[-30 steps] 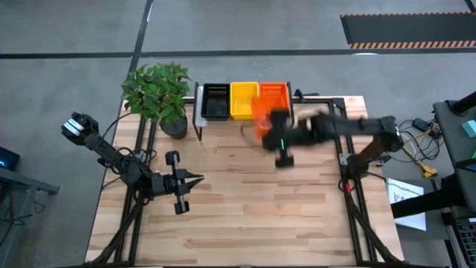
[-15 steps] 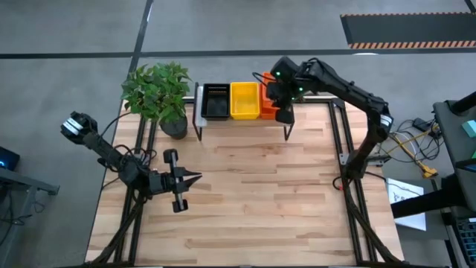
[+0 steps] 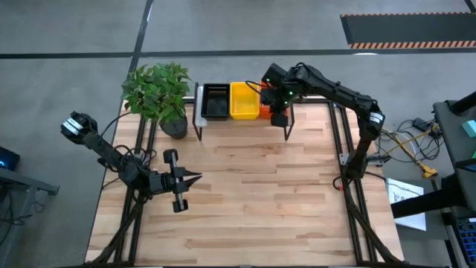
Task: Stack baskets on shelf by color
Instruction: Stack the orange bin on top of the other orange bins on the shelf, then return to Home Position
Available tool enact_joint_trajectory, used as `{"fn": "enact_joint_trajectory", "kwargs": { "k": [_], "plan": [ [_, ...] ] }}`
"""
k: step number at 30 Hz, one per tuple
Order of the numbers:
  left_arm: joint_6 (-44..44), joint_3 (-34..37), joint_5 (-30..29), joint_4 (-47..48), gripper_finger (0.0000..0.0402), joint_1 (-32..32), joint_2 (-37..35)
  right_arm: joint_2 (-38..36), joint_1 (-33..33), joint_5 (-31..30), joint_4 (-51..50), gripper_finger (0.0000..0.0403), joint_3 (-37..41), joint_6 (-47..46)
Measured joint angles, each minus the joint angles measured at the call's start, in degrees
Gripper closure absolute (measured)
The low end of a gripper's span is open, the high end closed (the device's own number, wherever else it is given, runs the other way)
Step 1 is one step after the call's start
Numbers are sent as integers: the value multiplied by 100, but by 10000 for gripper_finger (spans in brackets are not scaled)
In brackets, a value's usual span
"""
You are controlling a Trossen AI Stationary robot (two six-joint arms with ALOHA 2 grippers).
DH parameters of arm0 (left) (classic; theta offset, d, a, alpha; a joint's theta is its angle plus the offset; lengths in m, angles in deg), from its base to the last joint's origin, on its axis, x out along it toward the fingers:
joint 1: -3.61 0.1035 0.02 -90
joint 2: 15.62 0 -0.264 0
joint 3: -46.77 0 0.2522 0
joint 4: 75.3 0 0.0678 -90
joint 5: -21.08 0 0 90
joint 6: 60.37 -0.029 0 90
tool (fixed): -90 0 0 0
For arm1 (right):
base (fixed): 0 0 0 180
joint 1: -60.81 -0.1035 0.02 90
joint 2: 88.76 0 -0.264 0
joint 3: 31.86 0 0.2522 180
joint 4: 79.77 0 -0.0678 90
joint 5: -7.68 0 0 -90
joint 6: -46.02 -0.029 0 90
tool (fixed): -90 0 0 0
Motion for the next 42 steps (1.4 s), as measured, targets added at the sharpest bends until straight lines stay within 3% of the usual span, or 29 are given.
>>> {"fn": "enact_joint_trajectory", "kwargs": {
  "k": [11, 16, 21, 24, 36, 42],
  "plan": [
    [26, 4, -12, 149, 394, 2, 27, -58, -12, 9, -55, 270, -96, -159],
    [127, 4, -21, 146, 394, 2, 66, -417, -43, 195, -280, 254, -101, -358],
    [580, 6, -23, 254, 394, 2, 279, -1006, -209, 972, -153, 259, 273, -473],
    [969, 9, -23, 277, 394, 2, 512, -1538, -516, 1220, 447, 270, 883, -487],
    [2271, 11, -20, 266, 394, 2, 1428, -3825, -2230, 1206, 4265, 331, 4444, -888],
    [2323, 11, -94, 244, 394, 9, 1583, -4536, -2726, 1207, 6356, 362, 6033, -935]
  ]
}}
